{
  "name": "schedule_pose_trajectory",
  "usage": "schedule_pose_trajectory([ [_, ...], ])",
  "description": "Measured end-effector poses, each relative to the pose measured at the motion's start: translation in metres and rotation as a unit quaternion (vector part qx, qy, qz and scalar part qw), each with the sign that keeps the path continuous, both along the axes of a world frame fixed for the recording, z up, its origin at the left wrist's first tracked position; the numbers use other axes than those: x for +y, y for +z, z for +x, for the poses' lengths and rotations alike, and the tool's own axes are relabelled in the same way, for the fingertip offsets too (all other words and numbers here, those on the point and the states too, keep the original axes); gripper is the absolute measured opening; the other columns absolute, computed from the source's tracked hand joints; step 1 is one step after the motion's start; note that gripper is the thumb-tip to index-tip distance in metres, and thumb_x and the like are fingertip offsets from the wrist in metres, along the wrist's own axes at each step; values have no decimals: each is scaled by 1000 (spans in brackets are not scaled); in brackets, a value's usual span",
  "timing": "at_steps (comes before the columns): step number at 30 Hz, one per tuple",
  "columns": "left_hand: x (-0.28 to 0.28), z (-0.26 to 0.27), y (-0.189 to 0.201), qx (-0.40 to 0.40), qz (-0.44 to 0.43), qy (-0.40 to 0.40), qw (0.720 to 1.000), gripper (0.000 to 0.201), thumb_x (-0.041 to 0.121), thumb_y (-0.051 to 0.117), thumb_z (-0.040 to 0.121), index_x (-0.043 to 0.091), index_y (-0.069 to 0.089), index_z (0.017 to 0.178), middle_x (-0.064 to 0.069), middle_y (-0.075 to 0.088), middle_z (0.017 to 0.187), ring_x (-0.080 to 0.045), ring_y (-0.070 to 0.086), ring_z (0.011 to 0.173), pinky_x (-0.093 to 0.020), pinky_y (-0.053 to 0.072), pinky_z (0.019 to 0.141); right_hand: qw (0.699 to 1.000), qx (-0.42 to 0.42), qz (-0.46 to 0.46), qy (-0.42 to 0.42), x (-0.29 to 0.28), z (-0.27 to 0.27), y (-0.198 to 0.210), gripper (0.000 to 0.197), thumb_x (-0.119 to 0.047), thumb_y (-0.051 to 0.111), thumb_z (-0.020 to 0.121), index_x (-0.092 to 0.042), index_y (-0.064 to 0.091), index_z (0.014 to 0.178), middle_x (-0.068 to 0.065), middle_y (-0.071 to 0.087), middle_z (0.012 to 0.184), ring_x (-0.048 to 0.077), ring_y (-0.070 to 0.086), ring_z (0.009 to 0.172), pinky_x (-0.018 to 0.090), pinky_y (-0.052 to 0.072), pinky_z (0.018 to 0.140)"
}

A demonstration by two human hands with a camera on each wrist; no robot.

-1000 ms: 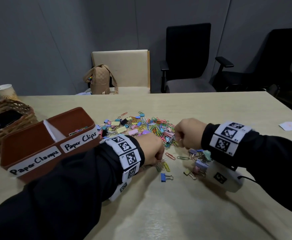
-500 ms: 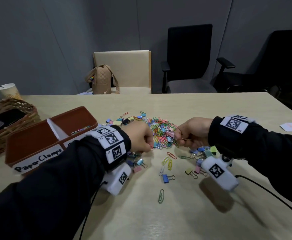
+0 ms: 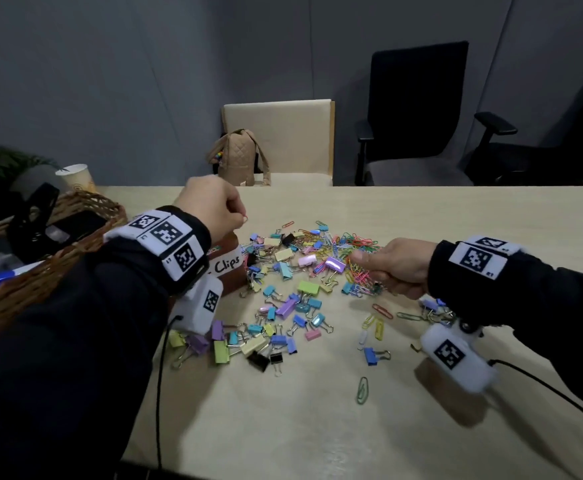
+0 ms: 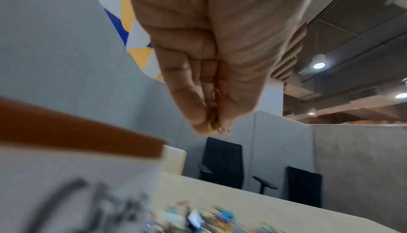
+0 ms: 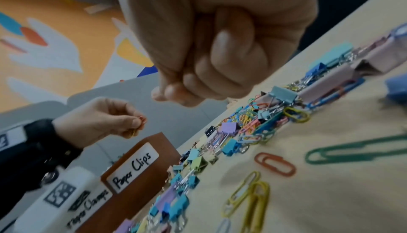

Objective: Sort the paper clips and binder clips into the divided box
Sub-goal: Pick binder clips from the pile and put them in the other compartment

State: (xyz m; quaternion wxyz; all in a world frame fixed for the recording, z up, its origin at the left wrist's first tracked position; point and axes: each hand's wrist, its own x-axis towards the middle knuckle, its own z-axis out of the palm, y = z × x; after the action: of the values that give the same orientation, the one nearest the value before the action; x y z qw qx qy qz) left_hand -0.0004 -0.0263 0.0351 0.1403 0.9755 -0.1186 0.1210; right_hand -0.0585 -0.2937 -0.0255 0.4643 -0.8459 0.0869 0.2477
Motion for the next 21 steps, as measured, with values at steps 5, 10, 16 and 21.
schedule_pose_trajectory([
  [5, 22, 5, -9, 25, 107, 71, 991, 14, 17, 61, 84, 19, 75, 85, -2, 71, 95, -24, 62, 92, -30, 49, 80, 996, 60, 70, -17, -3, 8, -10, 42, -43, 45, 98, -16, 46, 65, 1, 52, 55, 8, 31, 36, 13, 22, 35],
  [10, 2, -12, -16, 24, 142, 7, 990, 25, 37, 60, 87, 25, 66, 108, 2, 66, 104, -19, 58, 95, -32, 50, 84, 996, 37, 72, 35, -7, 4, -12, 24, -27, 53, 97, -12, 65, 82, -3, 41, 52, 8, 30, 40, 16, 23, 38],
  [16, -68, -73, -42, 163, 146, -165, 962, 32, 53, 71, 74, 22, 70, 82, 7, 65, 79, -9, 55, 75, -25, 46, 66, 939, -157, -209, 224, 0, -7, -5, 21, -30, 81, 72, -23, 72, 90, -17, 57, 60, -4, 51, 55, 19, 39, 56],
  [21, -100, -104, -70, 243, 185, -206, 930, 55, 69, 74, 57, 16, 69, 73, 2, 67, 71, -14, 63, 69, -29, 50, 57, 853, -191, -365, 320, 7, -12, -8, 41, -36, 84, 65, -34, 70, 102, -13, 55, 89, 11, 55, 91, 26, 44, 77],
])
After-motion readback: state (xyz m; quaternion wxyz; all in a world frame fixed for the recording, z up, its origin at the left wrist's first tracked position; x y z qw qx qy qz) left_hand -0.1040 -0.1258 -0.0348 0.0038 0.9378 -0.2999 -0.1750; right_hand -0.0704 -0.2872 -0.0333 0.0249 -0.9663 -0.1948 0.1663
